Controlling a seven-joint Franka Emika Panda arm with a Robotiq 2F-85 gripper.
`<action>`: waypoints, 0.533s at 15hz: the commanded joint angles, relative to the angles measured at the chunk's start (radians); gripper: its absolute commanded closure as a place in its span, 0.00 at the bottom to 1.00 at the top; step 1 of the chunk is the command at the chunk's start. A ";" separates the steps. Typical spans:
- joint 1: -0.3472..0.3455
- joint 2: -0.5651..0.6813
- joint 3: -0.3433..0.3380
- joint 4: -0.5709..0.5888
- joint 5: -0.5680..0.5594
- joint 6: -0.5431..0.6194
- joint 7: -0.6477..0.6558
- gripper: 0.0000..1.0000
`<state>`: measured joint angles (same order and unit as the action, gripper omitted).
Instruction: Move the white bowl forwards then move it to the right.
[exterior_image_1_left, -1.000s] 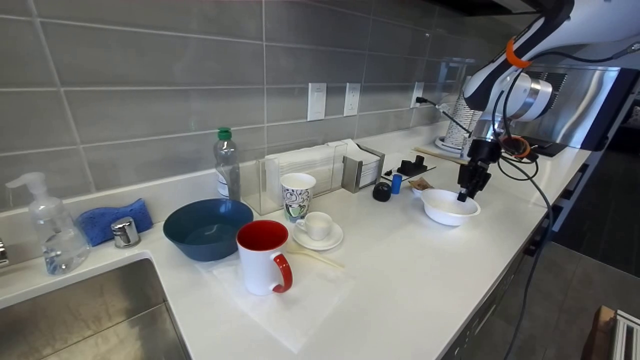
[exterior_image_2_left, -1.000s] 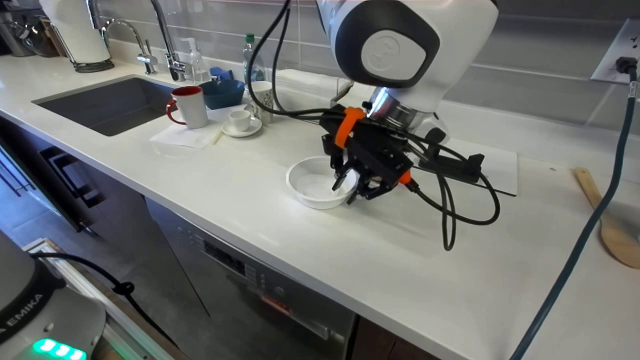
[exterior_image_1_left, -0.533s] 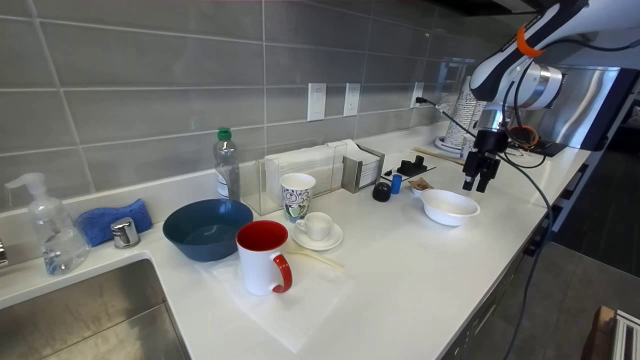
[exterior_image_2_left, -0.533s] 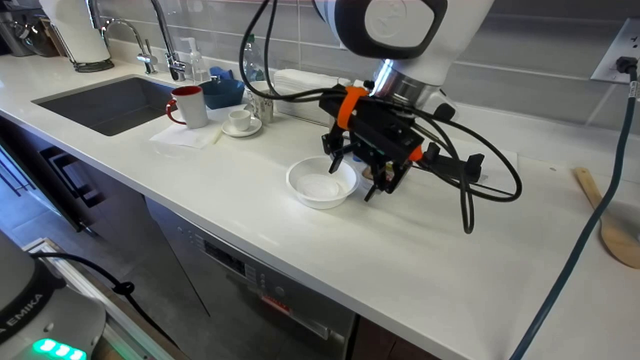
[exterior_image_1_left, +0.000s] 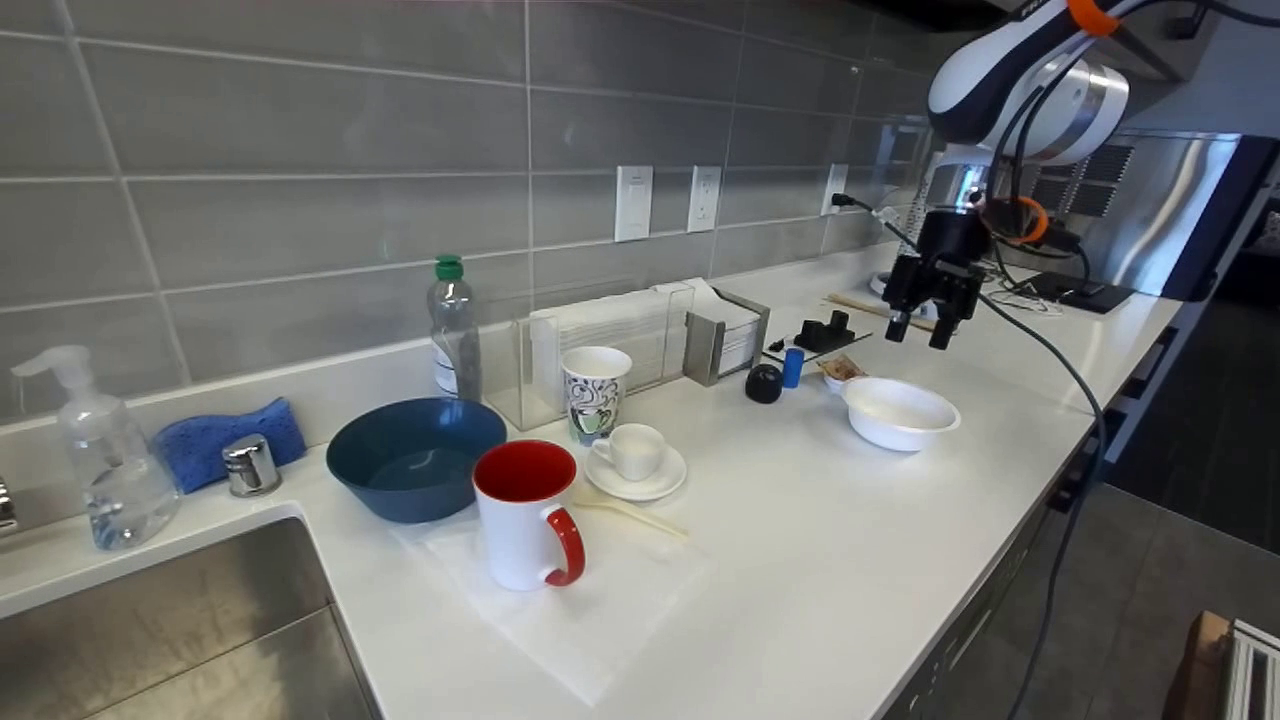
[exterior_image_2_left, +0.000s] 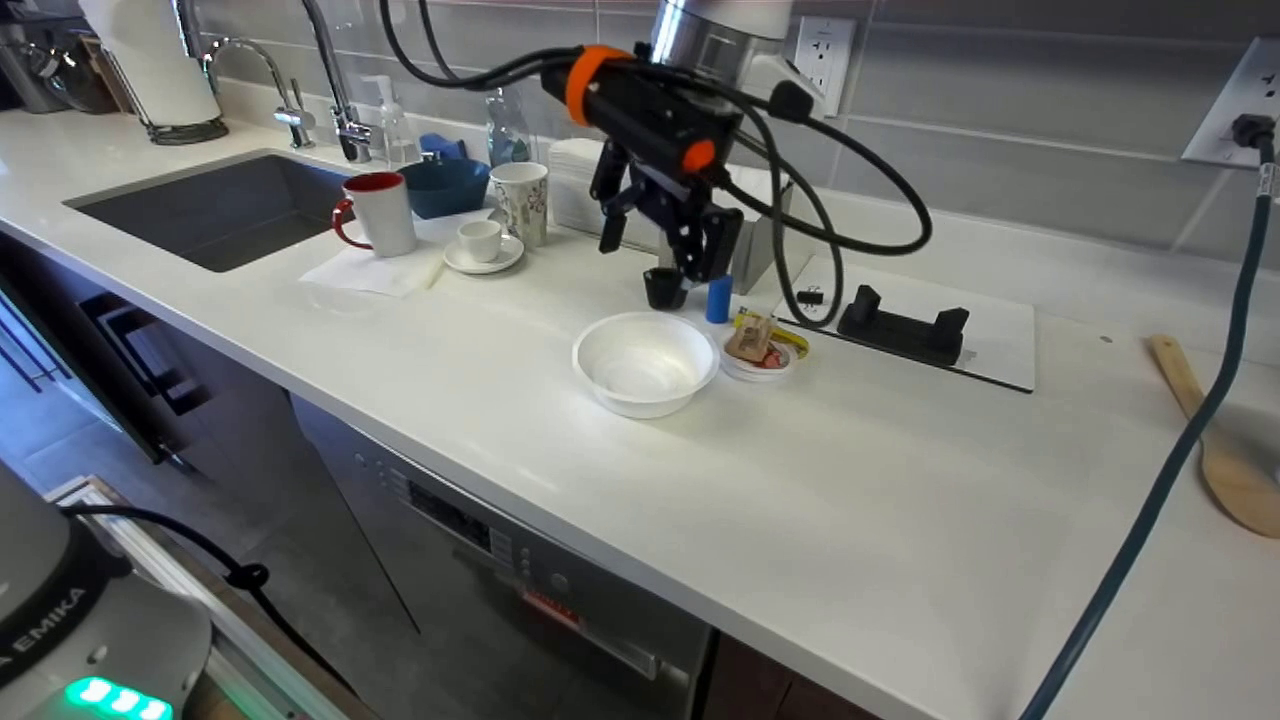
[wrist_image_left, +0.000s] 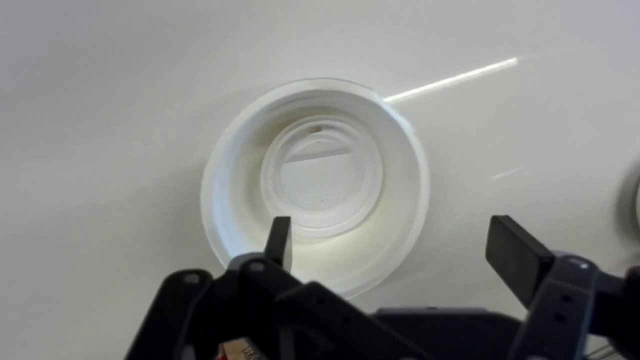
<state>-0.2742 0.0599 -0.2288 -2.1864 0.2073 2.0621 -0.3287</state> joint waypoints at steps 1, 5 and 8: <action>0.065 -0.002 0.038 -0.025 -0.085 0.076 0.225 0.00; 0.123 0.043 0.062 -0.026 -0.255 0.131 0.472 0.00; 0.143 0.077 0.061 -0.027 -0.328 0.137 0.580 0.00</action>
<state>-0.1464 0.1118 -0.1643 -2.2018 -0.0443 2.1679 0.1487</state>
